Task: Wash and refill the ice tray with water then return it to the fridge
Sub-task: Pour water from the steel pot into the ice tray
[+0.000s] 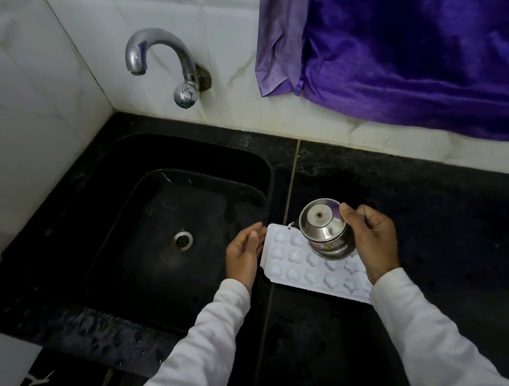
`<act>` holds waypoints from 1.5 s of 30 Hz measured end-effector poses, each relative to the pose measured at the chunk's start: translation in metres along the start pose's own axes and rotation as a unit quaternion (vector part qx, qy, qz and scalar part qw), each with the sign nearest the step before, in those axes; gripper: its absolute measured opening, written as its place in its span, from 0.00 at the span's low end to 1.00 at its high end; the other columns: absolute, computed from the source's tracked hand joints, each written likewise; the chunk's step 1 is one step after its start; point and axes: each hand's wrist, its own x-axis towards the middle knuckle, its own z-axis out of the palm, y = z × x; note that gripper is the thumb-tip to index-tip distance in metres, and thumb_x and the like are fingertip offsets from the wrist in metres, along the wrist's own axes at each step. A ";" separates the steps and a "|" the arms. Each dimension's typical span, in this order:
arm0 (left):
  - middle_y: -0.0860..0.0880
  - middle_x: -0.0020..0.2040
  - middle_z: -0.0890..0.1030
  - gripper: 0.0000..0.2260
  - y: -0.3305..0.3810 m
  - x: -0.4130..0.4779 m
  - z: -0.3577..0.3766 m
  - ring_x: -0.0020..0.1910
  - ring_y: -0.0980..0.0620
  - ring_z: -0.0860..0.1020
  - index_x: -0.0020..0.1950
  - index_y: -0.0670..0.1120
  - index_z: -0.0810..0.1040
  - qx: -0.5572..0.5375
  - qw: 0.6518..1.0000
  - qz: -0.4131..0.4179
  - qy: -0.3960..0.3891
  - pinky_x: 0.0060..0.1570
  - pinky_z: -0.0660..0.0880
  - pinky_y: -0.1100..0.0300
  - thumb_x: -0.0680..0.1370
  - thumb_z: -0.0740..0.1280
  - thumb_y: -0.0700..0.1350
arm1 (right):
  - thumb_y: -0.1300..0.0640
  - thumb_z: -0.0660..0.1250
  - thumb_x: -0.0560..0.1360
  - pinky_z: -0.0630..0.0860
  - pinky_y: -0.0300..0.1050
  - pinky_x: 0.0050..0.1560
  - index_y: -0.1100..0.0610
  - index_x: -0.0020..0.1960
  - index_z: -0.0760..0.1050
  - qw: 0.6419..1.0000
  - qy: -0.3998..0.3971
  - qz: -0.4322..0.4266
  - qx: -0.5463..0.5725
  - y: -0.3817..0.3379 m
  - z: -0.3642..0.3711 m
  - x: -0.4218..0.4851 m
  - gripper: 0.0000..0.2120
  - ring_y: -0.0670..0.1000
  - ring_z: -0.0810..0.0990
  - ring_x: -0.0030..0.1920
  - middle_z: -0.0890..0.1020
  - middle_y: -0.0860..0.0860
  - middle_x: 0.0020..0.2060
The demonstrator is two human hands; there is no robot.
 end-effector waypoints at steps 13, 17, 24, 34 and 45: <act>0.44 0.56 0.85 0.10 -0.006 0.003 -0.004 0.59 0.47 0.83 0.58 0.44 0.82 0.014 1.000 0.005 -0.007 0.63 0.77 0.50 0.82 0.63 0.35 | 0.56 0.70 0.78 0.66 0.41 0.36 0.58 0.33 0.65 1.000 0.005 -0.003 -0.026 -0.003 0.004 -0.001 0.20 0.50 0.64 0.34 0.65 0.54 0.30; 0.43 0.56 0.85 0.10 -0.007 0.004 -0.004 0.59 0.46 0.83 0.59 0.42 0.82 0.006 1.000 0.006 -0.006 0.62 0.78 0.52 0.82 0.63 0.34 | 0.56 0.70 0.78 0.67 0.41 0.36 0.63 0.33 0.63 1.000 0.008 -0.001 -0.028 -0.003 0.005 -0.001 0.22 0.50 0.65 0.34 0.66 0.55 0.30; 0.45 0.57 0.85 0.10 -0.009 0.002 -0.005 0.59 0.48 0.83 0.60 0.41 0.82 0.010 1.000 0.005 -0.007 0.62 0.78 0.53 0.82 0.63 0.35 | 0.56 0.70 0.78 0.66 0.34 0.33 0.68 0.35 0.63 0.999 0.018 -0.009 -0.032 -0.001 0.005 0.002 0.23 0.47 0.64 0.32 0.66 0.56 0.30; 0.46 0.56 0.86 0.10 -0.007 0.000 -0.004 0.58 0.49 0.83 0.60 0.41 0.82 0.010 1.000 0.002 -0.006 0.59 0.79 0.56 0.82 0.63 0.35 | 0.57 0.70 0.78 0.66 0.32 0.33 0.68 0.34 0.62 0.999 0.021 -0.008 -0.032 -0.003 0.005 0.003 0.23 0.46 0.64 0.32 0.65 0.55 0.31; 0.47 0.55 0.86 0.11 -0.006 -0.002 -0.004 0.58 0.49 0.83 0.59 0.42 0.82 0.010 1.000 0.005 -0.008 0.57 0.79 0.57 0.82 0.62 0.34 | 0.58 0.70 0.78 0.66 0.34 0.33 0.68 0.34 0.64 1.000 0.027 0.011 -0.004 -0.007 0.003 0.001 0.22 0.44 0.64 0.30 0.65 0.53 0.29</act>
